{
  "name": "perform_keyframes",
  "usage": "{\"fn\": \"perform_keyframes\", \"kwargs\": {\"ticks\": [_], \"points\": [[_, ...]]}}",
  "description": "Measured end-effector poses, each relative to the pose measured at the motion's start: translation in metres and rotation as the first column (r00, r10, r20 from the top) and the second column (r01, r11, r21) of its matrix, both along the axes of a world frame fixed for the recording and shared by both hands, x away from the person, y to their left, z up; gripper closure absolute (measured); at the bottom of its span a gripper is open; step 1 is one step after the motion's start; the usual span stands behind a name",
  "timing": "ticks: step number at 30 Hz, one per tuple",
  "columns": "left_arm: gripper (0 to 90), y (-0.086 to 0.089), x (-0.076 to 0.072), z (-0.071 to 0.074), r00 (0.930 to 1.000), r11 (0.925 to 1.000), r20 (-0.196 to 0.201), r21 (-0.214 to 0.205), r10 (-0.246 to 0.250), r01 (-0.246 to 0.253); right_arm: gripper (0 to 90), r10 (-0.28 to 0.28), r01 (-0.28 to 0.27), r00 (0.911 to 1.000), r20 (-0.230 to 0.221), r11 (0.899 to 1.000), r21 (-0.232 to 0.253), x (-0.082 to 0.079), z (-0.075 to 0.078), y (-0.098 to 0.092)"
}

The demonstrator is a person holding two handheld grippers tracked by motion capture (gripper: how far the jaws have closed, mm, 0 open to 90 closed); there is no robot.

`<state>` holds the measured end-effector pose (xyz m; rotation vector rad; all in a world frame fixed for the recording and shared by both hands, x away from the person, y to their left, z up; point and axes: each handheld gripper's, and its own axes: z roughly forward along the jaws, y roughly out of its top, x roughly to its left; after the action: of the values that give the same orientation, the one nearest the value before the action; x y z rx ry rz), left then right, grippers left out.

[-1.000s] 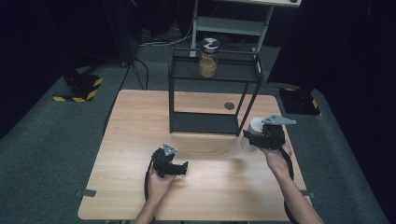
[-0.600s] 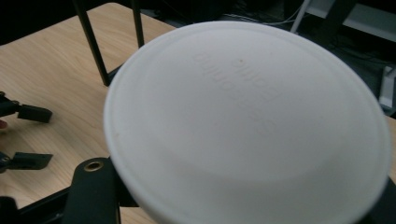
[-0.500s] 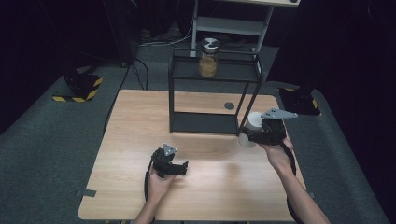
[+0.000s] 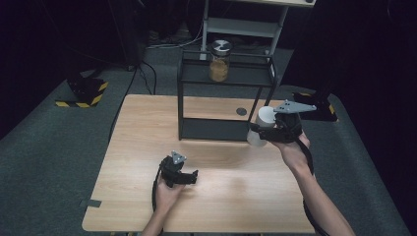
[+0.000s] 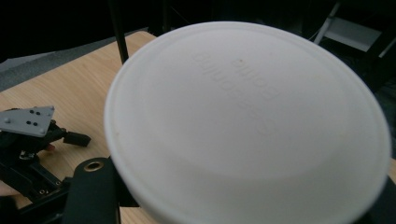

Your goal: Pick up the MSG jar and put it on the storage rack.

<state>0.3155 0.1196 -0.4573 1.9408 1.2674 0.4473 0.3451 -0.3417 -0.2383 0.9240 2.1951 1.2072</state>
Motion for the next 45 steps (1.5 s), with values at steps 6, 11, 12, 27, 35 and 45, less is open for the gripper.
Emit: {"fn": "perform_keyframes", "kwargs": {"ticks": [6, 11, 12, 27, 35, 45], "points": [[5.8, 0.001, 0.0, 0.0, 1.0, 1.0, -0.001, -0.002, -0.001, 0.001, 34.3, 0.023, -0.023, 0.9995, 0.023, 1.0, -0.005, 0.001, 0.023, 0.007], [5.8, 0.001, 0.0, 0.0, 1.0, 1.0, -0.001, -0.003, 0.0, 0.0, 34.3, 0.031, -0.031, 0.9988, 0.039, 1.0, 0.003, 0.002, 0.036, 0.009], [5.8, 0.001, 0.0, 0.0, 1.0, 1.0, -0.001, -0.003, -0.001, 0.001, 34.3, 0.033, -0.033, 0.9986, 0.041, 0.999, 0.003, 0.002, 0.038, 0.01], [5.8, 0.0, 0.0, 0.0, 1.0, 1.0, -0.001, -0.002, 0.001, -0.001, 34.4, 0.002, -0.005, 0.9973, 0.073, 0.999, 0.032, 0.013, 0.077, 0.016], [6.0, 0.0, 0.0, 0.0, 1.0, 1.0, -0.001, -0.001, 0.001, -0.001, 34.4, -0.042, 0.039, 0.9963, 0.075, 0.998, 0.039, 0.027, 0.095, 0.026], [6.0, 0.0, 0.0, 0.0, 1.0, 1.0, -0.001, -0.001, 0.002, -0.002, 34.4, -0.088, 0.085, 0.9933, 0.075, 0.995, 0.048, 0.044, 0.11, 0.041]]}}
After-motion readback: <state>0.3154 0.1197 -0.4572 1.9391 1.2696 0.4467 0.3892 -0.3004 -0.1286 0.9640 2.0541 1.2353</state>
